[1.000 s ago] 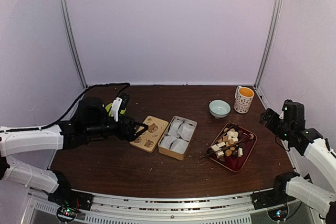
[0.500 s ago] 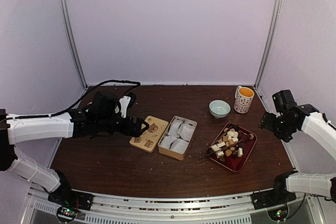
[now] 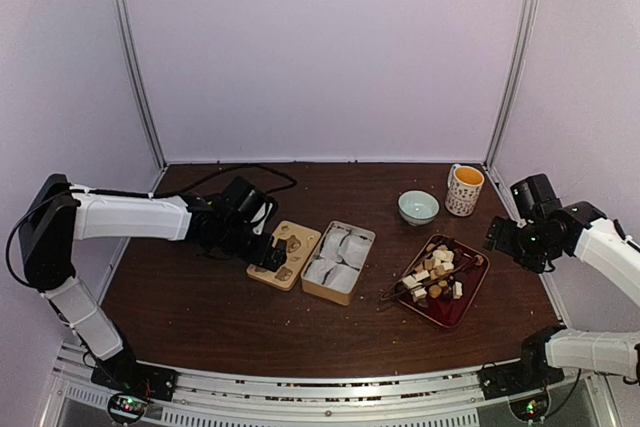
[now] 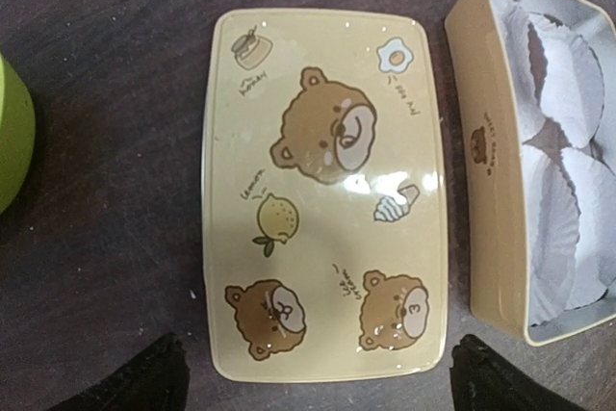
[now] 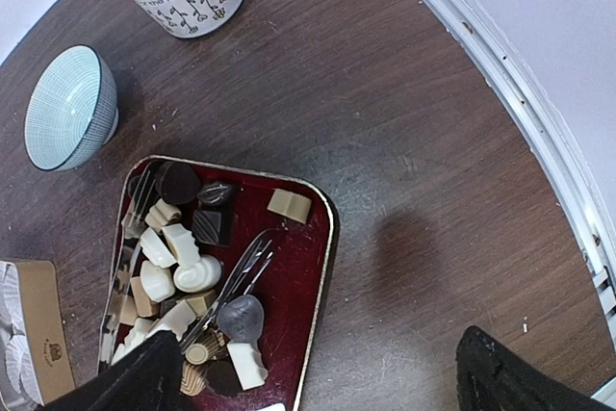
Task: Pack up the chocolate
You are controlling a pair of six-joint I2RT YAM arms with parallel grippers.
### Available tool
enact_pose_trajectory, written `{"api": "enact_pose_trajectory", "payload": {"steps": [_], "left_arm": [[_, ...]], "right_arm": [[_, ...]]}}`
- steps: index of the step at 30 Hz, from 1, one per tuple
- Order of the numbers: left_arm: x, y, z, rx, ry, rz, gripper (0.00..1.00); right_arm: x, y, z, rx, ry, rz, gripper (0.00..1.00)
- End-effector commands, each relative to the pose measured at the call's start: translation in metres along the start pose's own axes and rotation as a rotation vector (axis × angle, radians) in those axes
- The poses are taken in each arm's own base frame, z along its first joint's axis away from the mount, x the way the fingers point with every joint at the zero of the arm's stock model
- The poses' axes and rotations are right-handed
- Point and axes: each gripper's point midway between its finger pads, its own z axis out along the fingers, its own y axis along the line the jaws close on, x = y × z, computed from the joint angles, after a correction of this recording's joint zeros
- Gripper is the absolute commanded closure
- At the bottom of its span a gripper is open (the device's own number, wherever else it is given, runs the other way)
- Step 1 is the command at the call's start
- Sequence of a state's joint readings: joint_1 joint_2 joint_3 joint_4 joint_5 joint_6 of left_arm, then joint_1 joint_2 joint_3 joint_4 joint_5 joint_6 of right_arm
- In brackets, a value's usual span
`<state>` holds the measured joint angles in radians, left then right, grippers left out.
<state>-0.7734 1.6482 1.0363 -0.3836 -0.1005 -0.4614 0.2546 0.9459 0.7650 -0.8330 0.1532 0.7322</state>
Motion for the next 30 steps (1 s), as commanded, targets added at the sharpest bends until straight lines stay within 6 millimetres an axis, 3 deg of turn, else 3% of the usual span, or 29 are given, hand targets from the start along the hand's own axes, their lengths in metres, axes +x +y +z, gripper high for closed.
{"api": "enact_pose_trajectory", "payload": {"steps": [1,10,16,21,23,27,30], "left_arm": [[0.002,0.004,0.009,-0.041,0.058,0.029,0.02],[-0.004,0.01,0.04,-0.124,0.133,0.032,0.02],[-0.02,-0.013,0.041,-0.018,0.109,0.083,0.02],[-0.025,-0.01,0.042,-0.054,0.124,0.111,0.04],[-0.027,-0.012,0.041,-0.045,0.12,0.114,0.1],[-0.03,-0.026,0.043,0.031,0.126,0.116,0.41],[-0.028,-0.036,0.044,0.08,0.134,0.11,0.51]], "right_arm": [[0.001,0.005,0.001,-0.03,-0.01,-0.004,0.0],[0.004,0.006,0.006,-0.029,-0.011,-0.018,0.0],[0.001,0.001,0.001,-0.022,-0.037,-0.019,0.0],[-0.001,-0.002,-0.003,-0.022,-0.058,-0.019,0.0],[-0.001,-0.004,-0.003,-0.019,-0.064,-0.022,0.0],[0.001,-0.004,-0.002,-0.017,-0.06,-0.026,0.0],[0.001,-0.005,-0.002,-0.015,-0.059,-0.027,0.0]]}}
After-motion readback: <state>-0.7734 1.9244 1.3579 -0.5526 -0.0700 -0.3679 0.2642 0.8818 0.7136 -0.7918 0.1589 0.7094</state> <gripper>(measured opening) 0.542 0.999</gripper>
